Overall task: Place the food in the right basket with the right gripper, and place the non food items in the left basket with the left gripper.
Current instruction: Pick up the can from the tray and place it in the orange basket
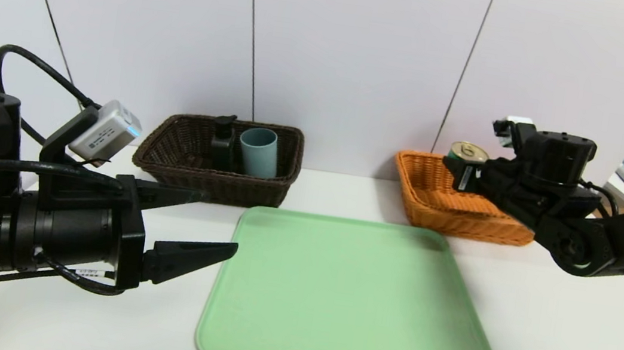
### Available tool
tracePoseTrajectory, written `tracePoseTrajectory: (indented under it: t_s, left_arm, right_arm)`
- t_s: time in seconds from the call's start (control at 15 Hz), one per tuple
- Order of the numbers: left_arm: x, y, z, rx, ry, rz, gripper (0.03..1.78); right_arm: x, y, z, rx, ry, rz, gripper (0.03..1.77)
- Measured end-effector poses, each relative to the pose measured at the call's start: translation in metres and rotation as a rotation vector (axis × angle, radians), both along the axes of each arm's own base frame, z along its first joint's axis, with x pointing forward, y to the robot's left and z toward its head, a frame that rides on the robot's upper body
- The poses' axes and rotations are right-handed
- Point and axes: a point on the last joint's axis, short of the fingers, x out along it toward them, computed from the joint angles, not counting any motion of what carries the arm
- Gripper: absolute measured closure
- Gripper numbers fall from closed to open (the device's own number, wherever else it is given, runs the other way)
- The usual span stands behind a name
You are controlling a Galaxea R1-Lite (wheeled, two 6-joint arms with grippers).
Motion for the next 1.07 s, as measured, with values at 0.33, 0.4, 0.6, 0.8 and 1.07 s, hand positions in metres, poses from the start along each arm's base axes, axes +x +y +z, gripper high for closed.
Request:
tracePoseTrajectory:
  t_s: [0.33,0.4,0.6,0.8,1.07]
  left_arm:
    - [0.0,0.0,-0.001,0.001,0.003,0.001,0.12]
    - [0.0,0.001,-0.001,0.001,0.003,0.003,0.12]
    - [0.001,0.002,-0.001,0.002,0.002,0.01,0.12]
    - [0.001,0.003,-0.001,0.003,0.002,0.013,0.12]
    - [0.001,0.003,-0.001,0.003,0.001,0.013,0.12]
  right_arm:
    - [0.016,-0.012,-0.017,-0.012,0.102,-0.037,0.83]
    - [0.02,-0.015,-0.02,-0.013,0.105,-0.045,0.83]
    - [0.029,-0.019,-0.027,-0.012,0.13,-0.06,0.83]
    - [0.034,-0.021,-0.029,-0.011,0.137,-0.068,0.83]
    - [0.037,-0.021,-0.033,-0.013,0.145,-0.067,0.84]
